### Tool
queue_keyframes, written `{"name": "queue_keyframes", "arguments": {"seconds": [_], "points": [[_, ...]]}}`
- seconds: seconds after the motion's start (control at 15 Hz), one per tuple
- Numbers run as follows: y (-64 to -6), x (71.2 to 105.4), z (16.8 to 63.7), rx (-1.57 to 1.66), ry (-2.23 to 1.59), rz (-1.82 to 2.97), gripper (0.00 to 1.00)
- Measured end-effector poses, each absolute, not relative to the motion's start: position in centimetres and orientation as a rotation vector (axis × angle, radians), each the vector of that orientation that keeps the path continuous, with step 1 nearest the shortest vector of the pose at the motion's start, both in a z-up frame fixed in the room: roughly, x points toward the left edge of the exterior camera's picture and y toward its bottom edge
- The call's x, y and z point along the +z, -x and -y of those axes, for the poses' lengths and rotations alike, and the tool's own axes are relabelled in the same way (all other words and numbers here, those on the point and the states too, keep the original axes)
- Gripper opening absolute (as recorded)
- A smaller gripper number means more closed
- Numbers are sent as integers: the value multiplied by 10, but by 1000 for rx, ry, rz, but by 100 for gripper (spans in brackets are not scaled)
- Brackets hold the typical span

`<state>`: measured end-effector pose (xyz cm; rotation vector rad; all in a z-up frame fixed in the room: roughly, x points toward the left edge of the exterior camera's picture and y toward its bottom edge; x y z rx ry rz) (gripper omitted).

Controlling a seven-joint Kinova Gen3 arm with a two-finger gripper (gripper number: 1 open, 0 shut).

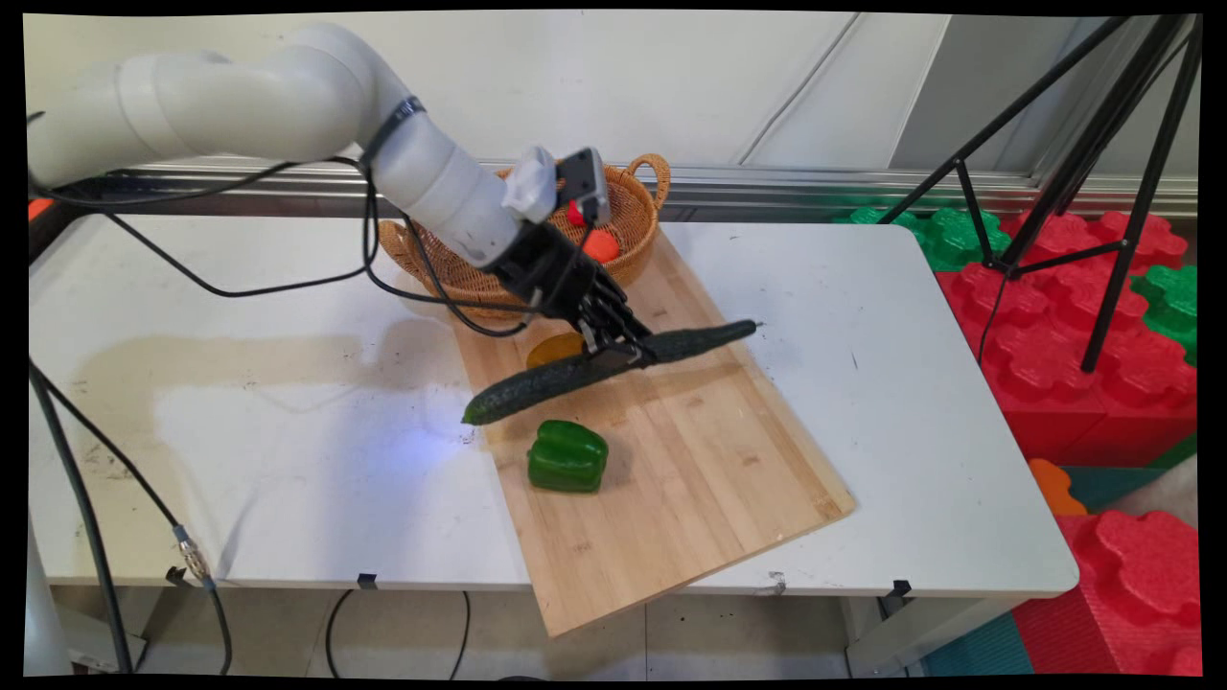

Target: Place the picked object in the vegetable basket

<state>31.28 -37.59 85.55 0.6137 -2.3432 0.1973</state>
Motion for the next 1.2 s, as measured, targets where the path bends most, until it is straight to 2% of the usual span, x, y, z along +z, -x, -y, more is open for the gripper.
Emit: {"name": "queue_keyframes", "arguments": {"seconds": [0.67, 1.2], "points": [[-371, 928, 351, 296, -549, 2263, 0], [-434, 976, 357, 489, -513, 2253, 0]]}}
